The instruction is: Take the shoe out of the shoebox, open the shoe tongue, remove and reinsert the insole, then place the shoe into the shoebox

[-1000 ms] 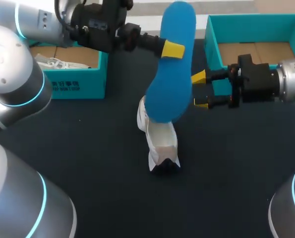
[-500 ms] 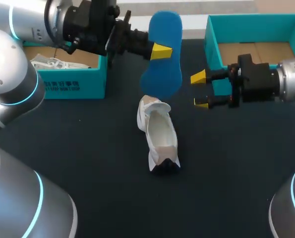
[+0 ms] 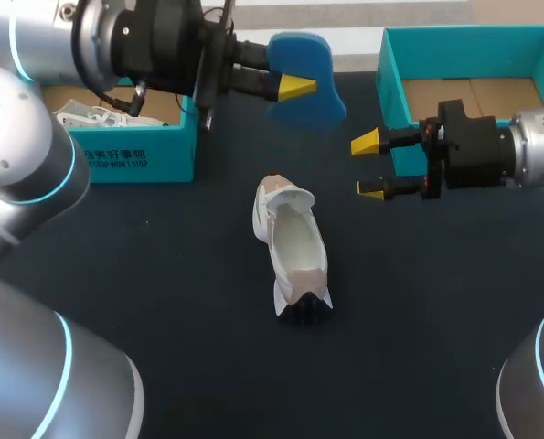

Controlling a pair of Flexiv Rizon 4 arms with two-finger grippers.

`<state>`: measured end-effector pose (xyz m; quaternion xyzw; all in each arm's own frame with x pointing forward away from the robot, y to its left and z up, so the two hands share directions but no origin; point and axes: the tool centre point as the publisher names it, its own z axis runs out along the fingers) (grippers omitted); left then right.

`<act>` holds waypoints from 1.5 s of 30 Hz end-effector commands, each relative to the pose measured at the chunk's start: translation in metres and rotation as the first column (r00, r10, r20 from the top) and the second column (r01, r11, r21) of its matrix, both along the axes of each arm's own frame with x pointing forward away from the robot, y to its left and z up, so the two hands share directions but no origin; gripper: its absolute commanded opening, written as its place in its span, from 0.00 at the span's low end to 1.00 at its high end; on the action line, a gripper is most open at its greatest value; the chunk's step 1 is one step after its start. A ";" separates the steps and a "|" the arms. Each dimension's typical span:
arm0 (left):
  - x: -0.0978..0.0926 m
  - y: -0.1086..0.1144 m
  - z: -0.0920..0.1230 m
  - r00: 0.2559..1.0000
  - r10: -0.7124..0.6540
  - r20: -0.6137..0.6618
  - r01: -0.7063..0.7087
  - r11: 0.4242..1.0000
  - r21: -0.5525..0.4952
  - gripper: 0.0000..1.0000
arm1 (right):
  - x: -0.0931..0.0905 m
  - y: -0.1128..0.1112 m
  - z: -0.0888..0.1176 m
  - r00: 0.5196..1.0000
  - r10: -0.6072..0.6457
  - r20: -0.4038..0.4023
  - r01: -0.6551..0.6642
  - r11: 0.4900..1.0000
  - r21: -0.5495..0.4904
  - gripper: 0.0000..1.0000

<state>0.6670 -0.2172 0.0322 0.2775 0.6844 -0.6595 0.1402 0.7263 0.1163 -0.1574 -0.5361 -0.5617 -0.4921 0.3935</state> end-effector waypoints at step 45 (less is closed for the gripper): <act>0.003 0.040 -0.132 0.534 0.070 0.843 0.085 0.987 -0.136 0.00 | -0.002 -0.003 0.002 0.999 -0.051 0.001 0.051 0.998 0.045 1.00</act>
